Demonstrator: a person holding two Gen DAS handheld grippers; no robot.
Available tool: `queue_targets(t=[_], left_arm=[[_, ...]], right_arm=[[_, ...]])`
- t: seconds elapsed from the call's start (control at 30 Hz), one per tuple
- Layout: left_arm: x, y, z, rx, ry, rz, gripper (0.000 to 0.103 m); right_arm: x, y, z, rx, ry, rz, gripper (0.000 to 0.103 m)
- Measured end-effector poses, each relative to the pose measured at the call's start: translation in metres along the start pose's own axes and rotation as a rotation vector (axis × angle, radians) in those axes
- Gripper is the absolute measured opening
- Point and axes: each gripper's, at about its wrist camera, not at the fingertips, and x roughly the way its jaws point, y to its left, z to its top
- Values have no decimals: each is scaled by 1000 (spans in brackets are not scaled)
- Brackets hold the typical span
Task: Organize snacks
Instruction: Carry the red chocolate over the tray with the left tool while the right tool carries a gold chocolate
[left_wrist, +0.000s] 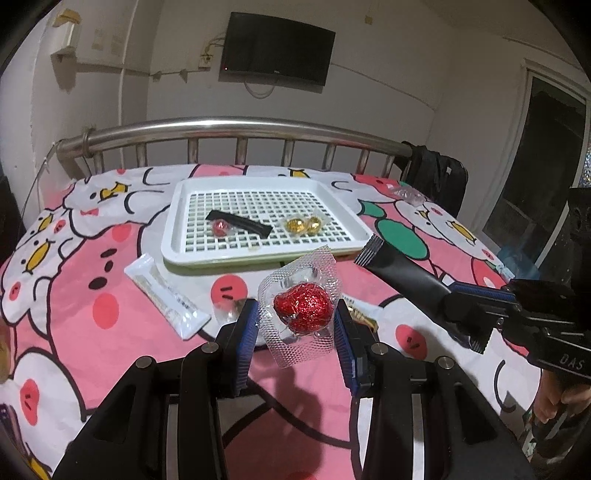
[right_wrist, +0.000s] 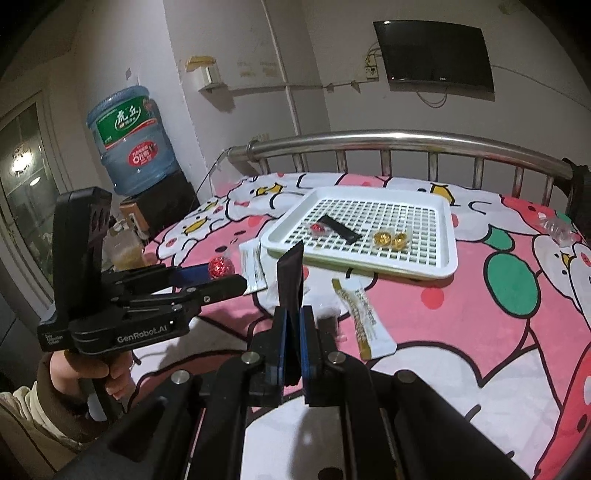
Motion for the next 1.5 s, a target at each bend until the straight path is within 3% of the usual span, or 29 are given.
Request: queue_targets(t=[0.93, 1.5], left_arm=[[11, -1, 71, 14, -98, -21, 37], [45, 19, 109, -41, -110, -19, 37]], right_arm=[[11, -27, 63, 27, -103, -12, 8], [44, -56, 95, 91, -116, -16, 8]])
